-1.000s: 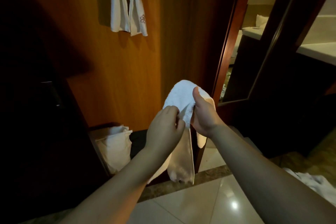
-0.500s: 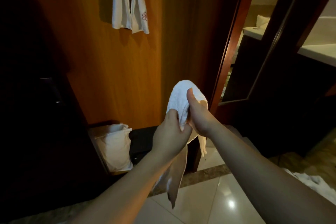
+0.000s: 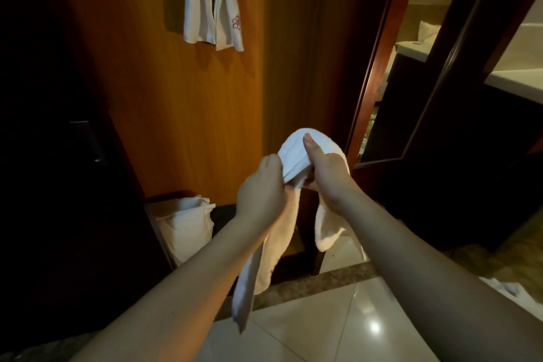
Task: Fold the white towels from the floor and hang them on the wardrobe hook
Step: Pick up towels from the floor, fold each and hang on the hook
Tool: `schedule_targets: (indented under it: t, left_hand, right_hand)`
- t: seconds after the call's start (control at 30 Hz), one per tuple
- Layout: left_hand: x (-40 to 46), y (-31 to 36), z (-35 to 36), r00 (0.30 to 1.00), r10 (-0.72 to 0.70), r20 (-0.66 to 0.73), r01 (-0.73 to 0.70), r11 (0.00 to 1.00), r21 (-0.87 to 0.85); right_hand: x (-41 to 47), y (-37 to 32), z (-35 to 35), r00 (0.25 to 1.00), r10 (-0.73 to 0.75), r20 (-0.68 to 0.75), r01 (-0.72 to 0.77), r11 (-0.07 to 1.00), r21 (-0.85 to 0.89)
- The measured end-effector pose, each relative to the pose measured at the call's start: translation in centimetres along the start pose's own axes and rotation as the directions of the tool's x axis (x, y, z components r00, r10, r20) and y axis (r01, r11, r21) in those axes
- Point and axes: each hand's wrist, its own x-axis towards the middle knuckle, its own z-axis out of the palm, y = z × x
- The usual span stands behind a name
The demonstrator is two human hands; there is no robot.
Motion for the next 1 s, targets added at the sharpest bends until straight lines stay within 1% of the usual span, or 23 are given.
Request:
schedule_targets:
  t: [0.03,0.1,0.17,0.2,0.27,0.3,0.37,0.43,0.5,0.6,0.67,0.73,0.8,0.87,0.93,1.0]
  left_hand:
    - [-0.1,0.3,0.2,1.000,0.011,-0.004,-0.011,1.000,0.012]
    - [-0.6,0.9,0.6,0.996,0.079,-0.047,-0.078,0.996,0.035]
    - [-1.3,1.4,0.8,0.984,0.148,-0.097,-0.147,0.989,0.013]
    - [-1.6,1.4,1.0,0.982,0.151,-0.110,-0.154,0.988,-0.018]
    - [-2.0,1.1,1.5,0.990,0.086,-0.109,-0.097,0.989,-0.109]
    - [-2.1,0.8,1.8,0.995,0.029,-0.099,-0.044,0.986,-0.159]
    - [-2.5,0.1,2.6,0.992,-0.114,-0.048,0.101,0.969,-0.227]
    - [-2.8,-1.3,3.7,0.971,-0.235,0.028,0.236,0.951,-0.198]
    - [-3.3,-3.1,4.6,0.950,-0.306,0.069,0.313,0.937,-0.154]
    - [-3.4,-5.3,5.0,0.944,-0.326,0.055,0.330,0.937,-0.111]
    - [-3.1,-6.5,4.9,0.939,-0.337,0.070,0.343,0.936,-0.084]
    - [-2.6,-7.5,4.6,0.933,-0.342,0.109,0.349,0.936,-0.044]
    - [-2.0,-8.3,4.3,0.936,-0.326,0.129,0.329,0.944,-0.001]
    - [-1.5,-8.8,4.0,0.945,-0.311,0.102,0.310,0.950,0.032]
    - [-1.2,-9.0,3.9,0.950,-0.307,0.057,0.305,0.951,0.055]
    - [-1.4,-9.4,3.9,0.944,-0.329,0.041,0.326,0.944,0.058]
  right_hand:
    - [-0.1,0.2,0.1,1.000,0.007,-0.018,-0.007,1.000,-0.007]
    - [-0.2,0.4,0.3,0.998,0.036,-0.051,-0.037,0.999,-0.019]
    - [-0.5,0.3,0.4,0.994,0.041,-0.106,-0.038,0.999,0.027]
    - [-0.5,0.4,0.5,0.991,0.036,-0.130,-0.030,0.998,0.050]
    - [-0.3,0.5,0.5,0.986,0.014,-0.168,0.000,0.996,0.084]
    - [-0.1,0.5,0.3,0.984,0.006,-0.179,0.015,0.994,0.112]
    - [0.4,0.2,-0.1,0.985,0.004,-0.172,0.035,0.974,0.223]
    - [1.0,-0.3,-0.8,0.987,0.012,-0.162,0.038,0.952,0.304]
    - [1.5,-0.6,-1.5,0.986,0.019,-0.164,0.041,0.933,0.356]
    - [2.6,-1.1,-2.7,0.972,0.053,-0.230,0.044,0.916,0.398]
    - [3.3,-1.6,-3.4,0.943,0.068,-0.326,0.058,0.931,0.361]
    - [3.5,-2.1,-3.9,0.926,0.068,-0.371,0.055,0.949,0.311]
    - [3.8,-2.3,-4.3,0.939,0.051,-0.341,0.075,0.935,0.346]
    - [4.5,-2.0,-4.7,0.951,0.053,-0.303,0.082,0.906,0.416]
    - [4.8,-2.3,-4.8,0.966,0.028,-0.257,0.112,0.852,0.512]
    - [5.1,-2.8,-5.2,0.974,0.026,-0.223,0.118,0.787,0.606]
